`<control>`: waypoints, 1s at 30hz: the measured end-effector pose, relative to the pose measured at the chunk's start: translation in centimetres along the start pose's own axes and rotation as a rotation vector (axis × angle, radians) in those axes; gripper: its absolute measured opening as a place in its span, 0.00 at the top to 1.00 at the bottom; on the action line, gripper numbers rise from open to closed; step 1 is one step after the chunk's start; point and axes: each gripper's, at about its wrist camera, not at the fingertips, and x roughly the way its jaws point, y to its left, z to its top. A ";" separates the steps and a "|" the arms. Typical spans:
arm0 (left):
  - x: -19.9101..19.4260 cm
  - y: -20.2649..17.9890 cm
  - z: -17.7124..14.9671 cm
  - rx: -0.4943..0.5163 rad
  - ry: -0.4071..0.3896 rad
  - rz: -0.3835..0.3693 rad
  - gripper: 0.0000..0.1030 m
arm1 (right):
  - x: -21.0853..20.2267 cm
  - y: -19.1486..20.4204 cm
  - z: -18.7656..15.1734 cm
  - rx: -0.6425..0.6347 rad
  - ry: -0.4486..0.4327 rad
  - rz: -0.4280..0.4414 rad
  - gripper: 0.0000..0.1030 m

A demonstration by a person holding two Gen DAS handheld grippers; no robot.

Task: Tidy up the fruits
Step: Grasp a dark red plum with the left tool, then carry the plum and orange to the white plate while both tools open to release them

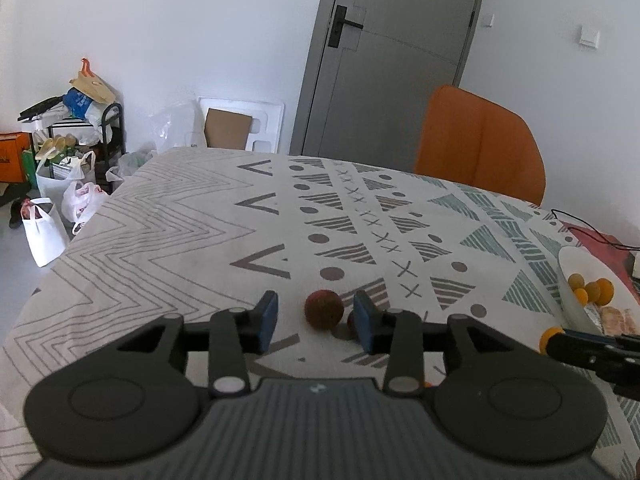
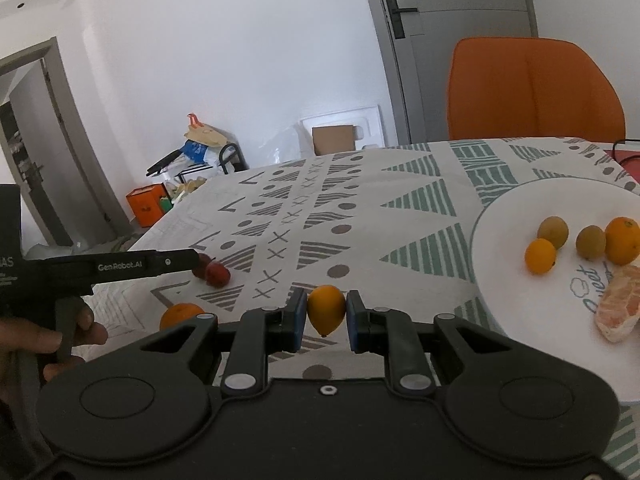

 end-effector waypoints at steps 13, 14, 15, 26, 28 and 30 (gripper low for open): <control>2.1 -0.1 -0.4 0.010 0.010 0.018 0.72 | 0.1 -0.7 0.1 0.012 0.002 -0.016 0.81; 2.0 -0.1 -0.5 0.014 0.010 0.016 0.78 | 0.0 -0.7 0.1 0.013 0.001 -0.016 0.81; 1.9 -0.1 -0.6 0.015 0.011 0.015 0.78 | 0.0 -0.7 0.1 0.013 -0.001 -0.015 0.81; -0.8 -2.0 0.3 0.048 -0.050 -0.026 0.78 | -2.2 -1.7 0.3 0.029 -0.050 -0.036 0.81; -1.0 -2.7 0.4 0.054 -0.055 -0.038 0.78 | -2.9 -2.0 0.2 0.032 -0.060 -0.046 0.81; -1.3 -3.4 0.4 0.062 -0.060 -0.050 0.78 | -3.4 -2.4 0.2 0.038 -0.069 -0.056 0.81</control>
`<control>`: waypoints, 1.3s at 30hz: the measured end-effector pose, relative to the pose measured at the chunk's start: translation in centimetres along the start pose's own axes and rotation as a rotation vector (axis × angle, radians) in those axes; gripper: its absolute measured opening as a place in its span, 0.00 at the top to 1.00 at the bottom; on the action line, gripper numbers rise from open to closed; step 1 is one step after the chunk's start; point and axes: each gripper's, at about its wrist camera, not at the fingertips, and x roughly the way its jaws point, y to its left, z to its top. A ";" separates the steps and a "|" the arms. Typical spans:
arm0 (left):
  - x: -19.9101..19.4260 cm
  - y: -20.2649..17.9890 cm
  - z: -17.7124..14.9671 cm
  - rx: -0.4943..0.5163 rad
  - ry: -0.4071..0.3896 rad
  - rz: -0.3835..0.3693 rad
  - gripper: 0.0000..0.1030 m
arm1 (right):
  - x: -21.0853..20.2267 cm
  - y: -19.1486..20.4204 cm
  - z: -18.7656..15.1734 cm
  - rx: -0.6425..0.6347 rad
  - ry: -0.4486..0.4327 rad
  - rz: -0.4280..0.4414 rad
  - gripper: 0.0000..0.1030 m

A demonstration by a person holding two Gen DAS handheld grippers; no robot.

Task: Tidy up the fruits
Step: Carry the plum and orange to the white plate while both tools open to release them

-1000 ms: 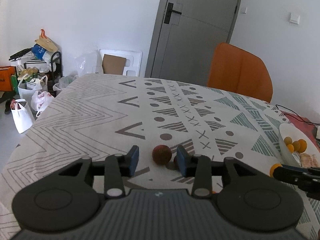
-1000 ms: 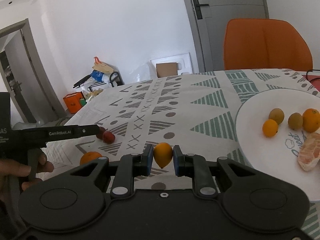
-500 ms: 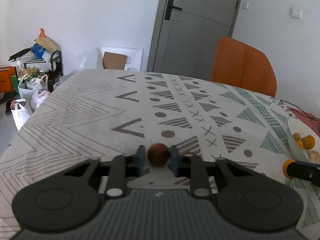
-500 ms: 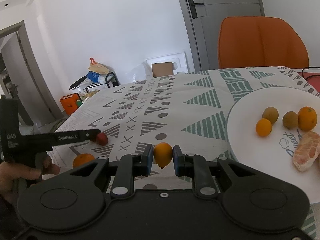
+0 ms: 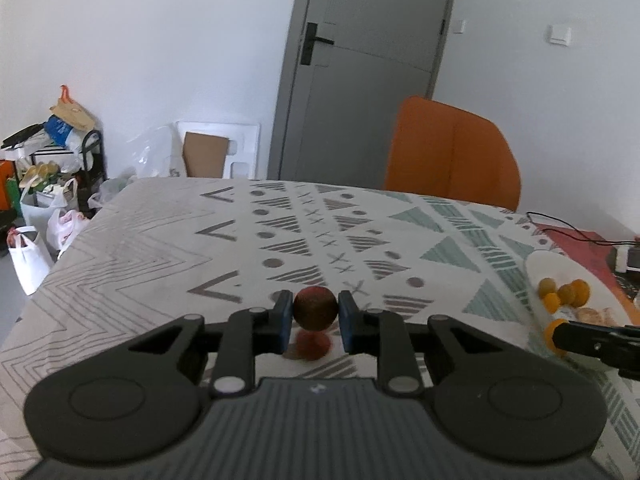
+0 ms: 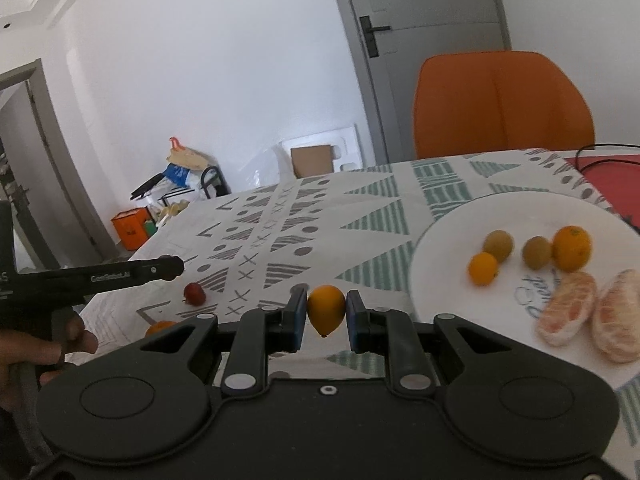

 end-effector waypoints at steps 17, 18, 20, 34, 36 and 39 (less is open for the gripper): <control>-0.5 -6.6 -0.1 0.070 -0.013 -0.113 0.78 | -3.9 -4.2 -0.7 0.046 -0.047 -0.095 0.81; -0.4 -7.0 -0.2 0.076 -0.010 -0.118 0.78 | -4.1 -4.4 -0.7 0.048 -0.050 -0.098 0.81; -0.3 -7.9 -0.4 0.095 -0.001 -0.130 0.78 | -4.4 -4.8 -0.8 0.056 -0.055 -0.105 0.81; 0.4 -13.6 -0.6 0.186 0.017 -0.183 0.78 | -5.8 -8.7 -1.7 0.112 -0.083 -0.123 0.73; 0.7 -14.4 -0.6 0.198 0.023 -0.193 0.78 | -6.2 -9.0 -1.8 0.102 -0.093 -0.126 0.73; 1.1 -15.6 -0.5 0.213 0.026 -0.209 0.78 | -6.7 -9.4 -1.8 0.103 -0.107 -0.125 0.73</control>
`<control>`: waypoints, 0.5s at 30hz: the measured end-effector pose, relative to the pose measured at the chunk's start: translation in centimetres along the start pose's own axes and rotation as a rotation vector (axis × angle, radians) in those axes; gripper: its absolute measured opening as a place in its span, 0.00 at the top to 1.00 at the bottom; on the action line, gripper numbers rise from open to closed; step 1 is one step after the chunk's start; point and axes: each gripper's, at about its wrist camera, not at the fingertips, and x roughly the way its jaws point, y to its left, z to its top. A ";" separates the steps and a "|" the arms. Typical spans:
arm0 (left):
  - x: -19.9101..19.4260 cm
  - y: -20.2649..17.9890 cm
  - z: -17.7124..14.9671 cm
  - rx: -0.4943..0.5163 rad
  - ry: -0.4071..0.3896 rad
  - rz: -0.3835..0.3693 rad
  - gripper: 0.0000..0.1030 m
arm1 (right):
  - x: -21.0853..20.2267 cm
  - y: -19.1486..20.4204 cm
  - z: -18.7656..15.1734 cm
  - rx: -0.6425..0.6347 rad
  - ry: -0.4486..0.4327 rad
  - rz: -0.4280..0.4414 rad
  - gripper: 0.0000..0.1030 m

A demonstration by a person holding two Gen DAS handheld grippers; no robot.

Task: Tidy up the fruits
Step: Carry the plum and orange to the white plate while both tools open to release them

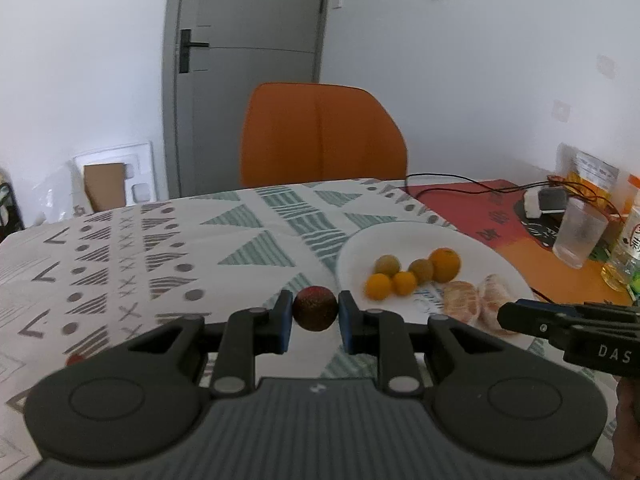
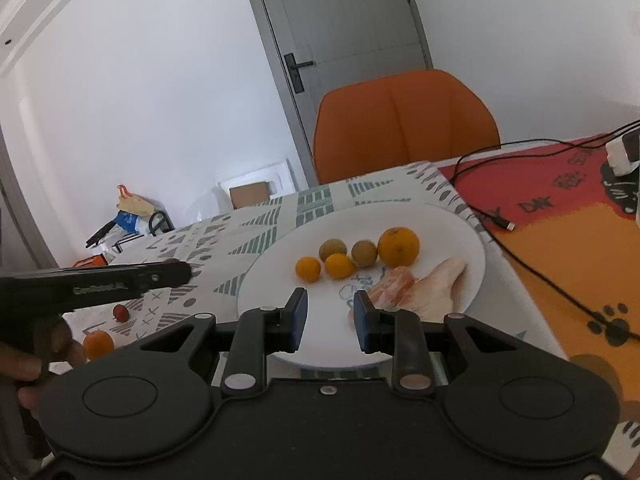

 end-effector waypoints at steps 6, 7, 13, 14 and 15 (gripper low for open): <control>1.3 -2.6 0.7 0.029 -0.001 -0.045 0.78 | -0.3 -1.3 0.2 0.022 -0.011 -0.016 0.73; 1.5 -2.9 0.7 0.032 -0.001 -0.054 0.78 | -0.3 -1.5 0.2 0.025 -0.013 -0.018 0.73; 2.4 -4.3 1.1 0.046 0.003 -0.088 0.78 | -0.5 -2.1 0.4 0.035 -0.018 -0.034 0.73; 2.6 -4.5 1.1 0.047 0.005 -0.092 0.78 | -0.5 -2.2 0.4 0.037 -0.018 -0.037 0.73; 2.7 -4.6 1.1 0.047 0.008 -0.097 0.78 | -0.5 -2.3 0.5 0.037 -0.019 -0.042 0.73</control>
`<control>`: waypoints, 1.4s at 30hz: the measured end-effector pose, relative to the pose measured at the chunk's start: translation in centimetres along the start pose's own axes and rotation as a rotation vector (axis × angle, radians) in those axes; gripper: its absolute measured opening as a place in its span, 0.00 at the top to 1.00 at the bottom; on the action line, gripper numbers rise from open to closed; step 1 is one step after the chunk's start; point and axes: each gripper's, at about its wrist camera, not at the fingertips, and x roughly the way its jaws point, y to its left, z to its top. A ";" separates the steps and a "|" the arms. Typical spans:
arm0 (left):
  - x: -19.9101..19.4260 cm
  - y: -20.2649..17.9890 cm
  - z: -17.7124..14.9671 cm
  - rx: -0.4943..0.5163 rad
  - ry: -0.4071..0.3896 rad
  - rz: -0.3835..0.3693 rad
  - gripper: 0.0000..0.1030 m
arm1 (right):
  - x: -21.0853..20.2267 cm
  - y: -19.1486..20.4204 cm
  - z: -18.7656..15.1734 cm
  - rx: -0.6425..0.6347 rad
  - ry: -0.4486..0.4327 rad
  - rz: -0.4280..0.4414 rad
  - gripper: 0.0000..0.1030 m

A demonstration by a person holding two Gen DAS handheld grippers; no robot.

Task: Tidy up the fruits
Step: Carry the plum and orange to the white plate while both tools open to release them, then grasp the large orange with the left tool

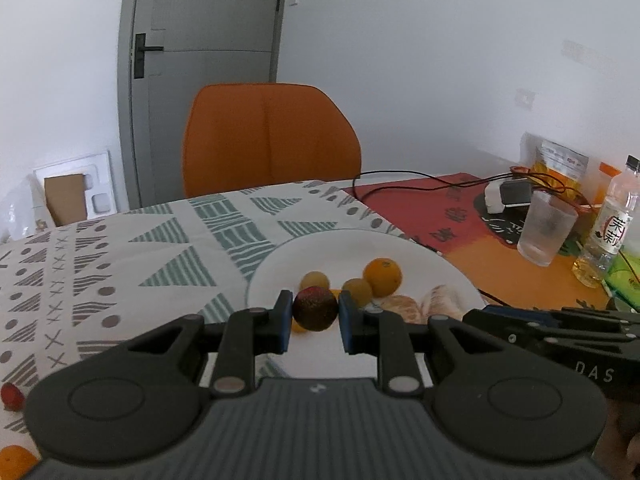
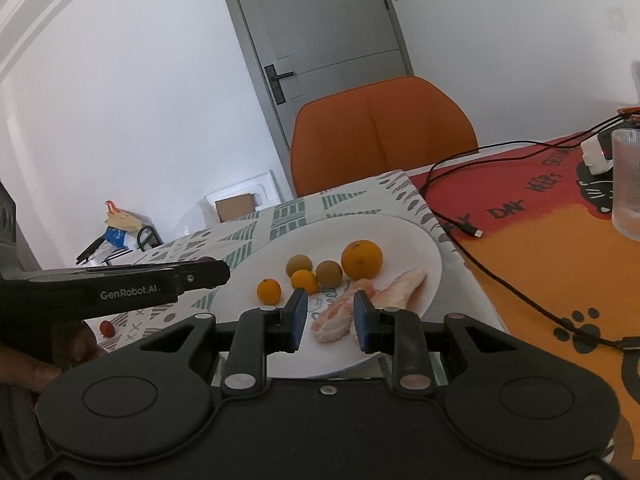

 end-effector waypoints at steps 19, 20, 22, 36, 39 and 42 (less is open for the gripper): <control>-3.6 5.4 -0.4 -0.078 -0.018 0.115 0.46 | 1.1 3.1 -0.2 -0.040 0.024 0.030 0.71; -4.0 5.7 -0.5 -0.079 -0.021 0.125 0.43 | 1.1 3.3 -0.3 -0.042 0.024 0.032 0.70; -4.6 6.3 -0.7 -0.082 -0.026 0.140 0.38 | 1.2 3.9 -0.4 -0.043 0.028 0.039 0.67; -8.7 10.7 -2.7 -0.142 -0.041 0.240 0.21 | 2.1 8.9 -1.3 -0.103 0.045 0.103 0.47; -9.2 11.4 -3.2 -0.155 -0.040 0.250 0.21 | 2.3 9.9 -1.4 -0.119 0.050 0.115 0.46; -9.7 12.2 -3.9 -0.167 -0.039 0.262 0.21 | 2.5 10.7 -1.6 -0.130 0.056 0.125 0.46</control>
